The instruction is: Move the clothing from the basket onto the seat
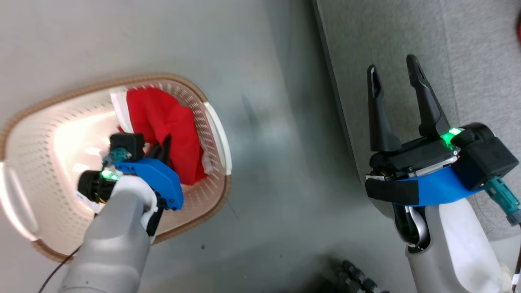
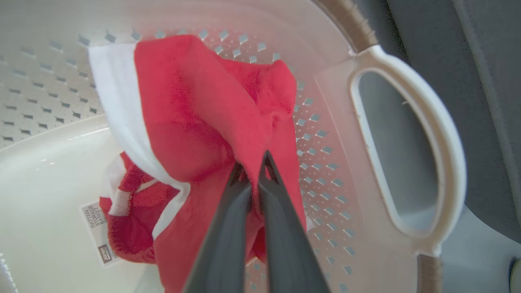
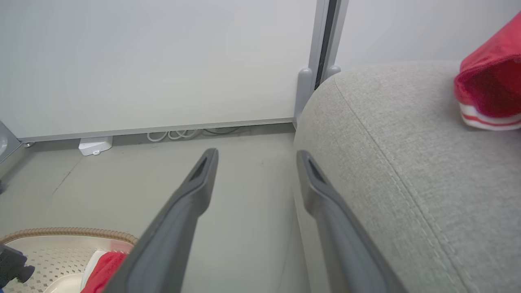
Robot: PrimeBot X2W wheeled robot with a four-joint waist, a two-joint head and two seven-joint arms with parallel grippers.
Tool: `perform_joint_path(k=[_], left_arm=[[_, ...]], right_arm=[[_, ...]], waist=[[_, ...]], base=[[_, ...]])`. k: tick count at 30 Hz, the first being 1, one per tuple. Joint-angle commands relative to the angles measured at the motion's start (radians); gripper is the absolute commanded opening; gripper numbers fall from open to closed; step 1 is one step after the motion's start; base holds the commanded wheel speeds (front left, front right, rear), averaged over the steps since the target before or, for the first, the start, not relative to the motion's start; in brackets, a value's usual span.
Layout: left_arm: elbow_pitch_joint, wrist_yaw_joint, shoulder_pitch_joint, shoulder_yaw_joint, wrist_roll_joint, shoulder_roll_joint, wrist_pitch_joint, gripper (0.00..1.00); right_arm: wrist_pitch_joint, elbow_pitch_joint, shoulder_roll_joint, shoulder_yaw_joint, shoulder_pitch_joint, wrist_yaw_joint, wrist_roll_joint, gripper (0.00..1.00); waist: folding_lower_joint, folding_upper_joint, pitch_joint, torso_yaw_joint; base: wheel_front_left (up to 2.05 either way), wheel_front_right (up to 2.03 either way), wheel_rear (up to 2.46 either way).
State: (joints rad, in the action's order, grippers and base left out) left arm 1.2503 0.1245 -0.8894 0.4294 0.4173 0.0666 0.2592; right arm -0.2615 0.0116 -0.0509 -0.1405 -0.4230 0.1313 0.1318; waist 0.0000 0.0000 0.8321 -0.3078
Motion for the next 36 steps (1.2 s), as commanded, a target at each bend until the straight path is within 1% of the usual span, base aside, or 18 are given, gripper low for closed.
perform_joint_path(k=[1, 9, 14, 18, 27, 36], left_arm=[[-0.007, 0.000, 0.017, 0.005, -0.004, -0.002, 0.006, 0.00], [-0.123, 0.005, 0.110, 0.031, 0.001, -0.012, 0.007, 0.00], [-0.197, 0.006, 0.174, 0.048, 0.010, -0.015, 0.007, 0.00], [-0.264, 0.007, 0.228, 0.094, 0.053, -0.016, 0.007, 0.00], [-0.363, 0.007, 0.226, 0.193, 0.138, -0.015, 0.007, 0.00], [-0.437, 0.007, 0.143, 0.296, 0.229, -0.015, -0.012, 0.00]], right_arm=[[-0.005, 0.008, 0.001, 0.003, 0.005, -0.001, -0.007, 1.00], [-0.003, 0.100, 0.000, 0.009, 0.071, -0.001, -0.021, 1.00], [0.015, 0.137, 0.000, 0.015, 0.116, -0.001, -0.027, 1.00], [0.031, 0.155, 0.000, 0.025, 0.161, -0.001, -0.032, 1.00], [0.063, 0.170, 0.000, 0.031, 0.238, -0.001, -0.026, 1.00], [0.092, 0.170, 0.000, 0.026, 0.284, -0.001, -0.022, 1.00]], waist=[[0.0000, 0.0000, -0.084, 0.045], [0.0000, 0.0000, -0.329, 0.130], [0.0000, 0.0000, -0.461, 0.170], [0.0000, 0.0000, -0.559, 0.198], [0.0000, 0.0000, -0.713, 0.247], [0.0000, 0.0000, -0.792, 0.277]], base=[[0.00, 0.00, 0.00], [0.00, 0.00, 0.00], [0.00, 0.00, 0.00], [0.00, 0.00, 0.00], [0.00, 0.00, 0.00], [0.00, 0.00, 0.00]])
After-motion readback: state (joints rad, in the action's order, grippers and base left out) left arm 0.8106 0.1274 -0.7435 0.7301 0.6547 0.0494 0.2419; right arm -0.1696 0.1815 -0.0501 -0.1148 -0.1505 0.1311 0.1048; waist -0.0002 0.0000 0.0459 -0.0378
